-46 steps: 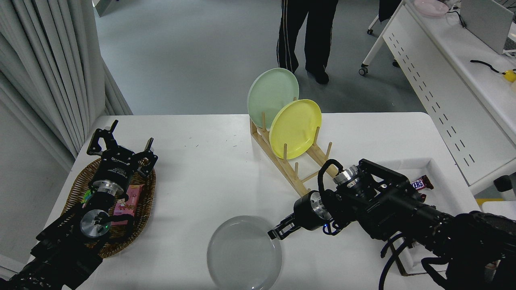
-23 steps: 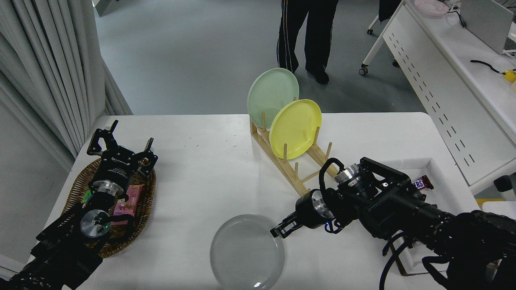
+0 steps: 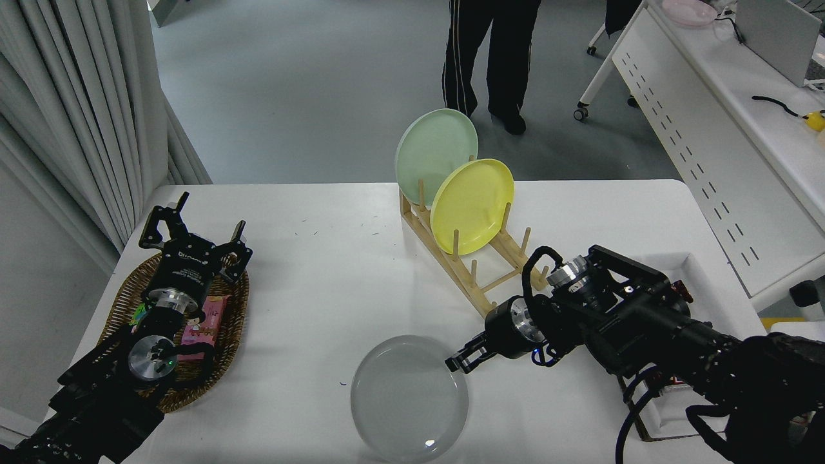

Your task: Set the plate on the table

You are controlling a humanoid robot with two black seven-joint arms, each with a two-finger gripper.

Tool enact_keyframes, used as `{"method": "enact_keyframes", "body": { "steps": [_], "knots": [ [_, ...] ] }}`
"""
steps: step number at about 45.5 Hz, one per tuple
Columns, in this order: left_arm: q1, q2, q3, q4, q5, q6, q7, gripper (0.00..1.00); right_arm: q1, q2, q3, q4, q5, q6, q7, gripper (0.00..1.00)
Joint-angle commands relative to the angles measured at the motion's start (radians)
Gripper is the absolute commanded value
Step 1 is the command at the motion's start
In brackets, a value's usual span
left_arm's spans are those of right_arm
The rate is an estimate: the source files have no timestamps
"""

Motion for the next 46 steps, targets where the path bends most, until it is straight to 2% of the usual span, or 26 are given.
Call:
{"method": "enact_keyframes", "body": {
  "steps": [1, 43, 46],
  "knots": [
    [0.000, 0.000, 0.000, 0.000, 0.000, 0.000, 0.000, 1.00, 0.001, -0.004, 0.001, 0.000, -0.006, 0.000, 0.000, 0.00],
    [0.000, 0.000, 0.000, 0.000, 0.000, 0.000, 0.000, 1.00, -0.004, -0.004, 0.001, -0.002, -0.028, 0.000, 0.000, 0.00],
    [0.000, 0.000, 0.000, 0.000, 0.000, 0.000, 0.000, 1.00, -0.004, -0.004, 0.004, -0.002, -0.028, 0.000, 0.000, 0.63]
  ]
}}
